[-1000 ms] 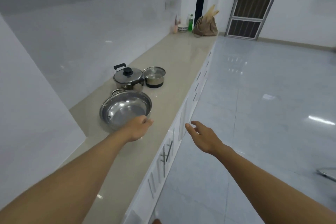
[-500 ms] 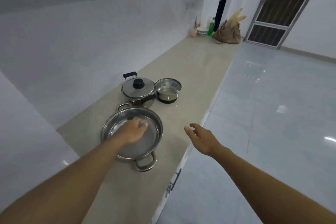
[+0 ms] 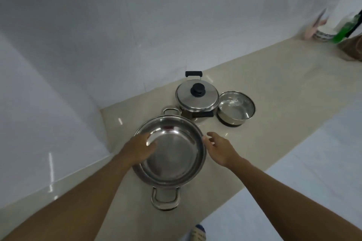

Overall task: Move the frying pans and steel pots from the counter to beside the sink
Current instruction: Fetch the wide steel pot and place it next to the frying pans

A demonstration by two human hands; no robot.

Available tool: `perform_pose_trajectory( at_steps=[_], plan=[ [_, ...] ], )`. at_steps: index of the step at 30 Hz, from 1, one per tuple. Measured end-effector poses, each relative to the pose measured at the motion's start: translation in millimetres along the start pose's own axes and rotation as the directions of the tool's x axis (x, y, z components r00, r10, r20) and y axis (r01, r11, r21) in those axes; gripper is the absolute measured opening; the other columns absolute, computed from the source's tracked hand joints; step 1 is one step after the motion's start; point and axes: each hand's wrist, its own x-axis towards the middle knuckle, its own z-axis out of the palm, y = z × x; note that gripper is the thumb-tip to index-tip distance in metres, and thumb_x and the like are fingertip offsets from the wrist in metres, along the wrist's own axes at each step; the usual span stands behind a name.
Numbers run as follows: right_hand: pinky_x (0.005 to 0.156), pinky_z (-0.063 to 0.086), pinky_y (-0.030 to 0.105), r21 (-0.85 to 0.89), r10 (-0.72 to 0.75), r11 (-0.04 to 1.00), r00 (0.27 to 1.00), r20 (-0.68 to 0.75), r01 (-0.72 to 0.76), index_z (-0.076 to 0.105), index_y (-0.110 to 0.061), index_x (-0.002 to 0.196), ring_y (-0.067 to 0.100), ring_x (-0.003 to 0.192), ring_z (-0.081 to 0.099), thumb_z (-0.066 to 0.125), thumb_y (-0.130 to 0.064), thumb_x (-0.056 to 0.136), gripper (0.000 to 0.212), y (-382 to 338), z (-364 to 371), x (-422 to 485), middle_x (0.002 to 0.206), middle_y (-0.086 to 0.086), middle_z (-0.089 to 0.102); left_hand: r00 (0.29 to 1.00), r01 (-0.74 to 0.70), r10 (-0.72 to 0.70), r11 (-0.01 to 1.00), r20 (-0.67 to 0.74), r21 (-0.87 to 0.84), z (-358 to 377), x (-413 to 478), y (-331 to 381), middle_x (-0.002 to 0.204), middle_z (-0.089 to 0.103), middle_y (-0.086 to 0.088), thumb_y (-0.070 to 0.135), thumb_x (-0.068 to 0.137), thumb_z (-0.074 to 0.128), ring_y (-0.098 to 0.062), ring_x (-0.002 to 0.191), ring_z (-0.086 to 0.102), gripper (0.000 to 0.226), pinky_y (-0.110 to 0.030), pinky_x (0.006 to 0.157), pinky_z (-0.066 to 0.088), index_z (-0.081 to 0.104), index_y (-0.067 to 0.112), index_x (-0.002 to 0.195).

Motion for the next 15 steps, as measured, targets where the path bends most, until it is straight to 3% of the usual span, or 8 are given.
perform_pose_trajectory(
  at_steps=[4, 8, 11, 15],
  plan=[
    [0.092, 0.047, 0.033, -0.027, -0.066, 0.997, 0.996, 0.065, 0.068, 0.051, -0.015, 0.138, 0.029, 0.114, 0.064, 0.047, -0.049, 0.102, 0.05, -1.4, 10.5, 33.9, 0.123, 0.009, 0.068, 0.996, 0.077, -0.073, 0.994, -0.05, 0.072, 22.5, -7.1, -10.5, 0.147, 0.053, -0.007, 0.039, 0.096, 0.057, -0.026, 0.136, 0.048, 0.053, -0.035, 0.113, 0.036, 0.053, 0.017, 0.143],
    [0.086, 0.044, 0.033, -0.061, -0.096, 0.993, 0.994, 0.059, 0.099, 0.051, -0.013, 0.134, 0.033, 0.11, 0.063, 0.05, -0.035, 0.103, 0.038, -3.8, 23.0, 52.3, 0.119, 0.012, 0.068, 0.986, 0.032, -0.012, 0.992, -0.164, 0.118, 37.9, -19.1, -19.8, 0.139, 0.053, -0.008, 0.016, 0.093, 0.061, -0.026, 0.131, 0.048, 0.04, -0.034, 0.113, 0.035, 0.06, 0.011, 0.133],
    [0.086, 0.043, 0.032, -0.105, -0.142, 0.983, 0.987, 0.078, 0.15, 0.051, -0.017, 0.135, 0.033, 0.109, 0.063, 0.05, -0.018, 0.1, 0.035, -7.6, 29.0, 55.5, 0.12, 0.011, 0.067, 0.973, 0.022, 0.01, 0.99, -0.231, 0.138, 42.8, -29.4, -28.5, 0.139, 0.046, -0.011, -0.002, 0.086, 0.057, -0.027, 0.132, 0.044, 0.045, -0.034, 0.113, 0.036, 0.06, 0.005, 0.129],
    [0.086, 0.051, 0.038, -0.134, -0.122, 0.981, 0.986, 0.115, 0.137, 0.052, -0.015, 0.128, 0.032, 0.102, 0.065, 0.051, -0.015, 0.098, 0.03, -19.0, 37.8, 48.1, 0.112, 0.01, 0.067, 0.96, 0.043, 0.023, 0.973, -0.279, 0.229, 44.0, -43.8, -43.6, 0.147, 0.042, -0.012, 0.001, 0.086, 0.061, -0.029, 0.136, 0.04, 0.049, -0.034, 0.116, 0.033, 0.058, 0.008, 0.134]
  ],
)
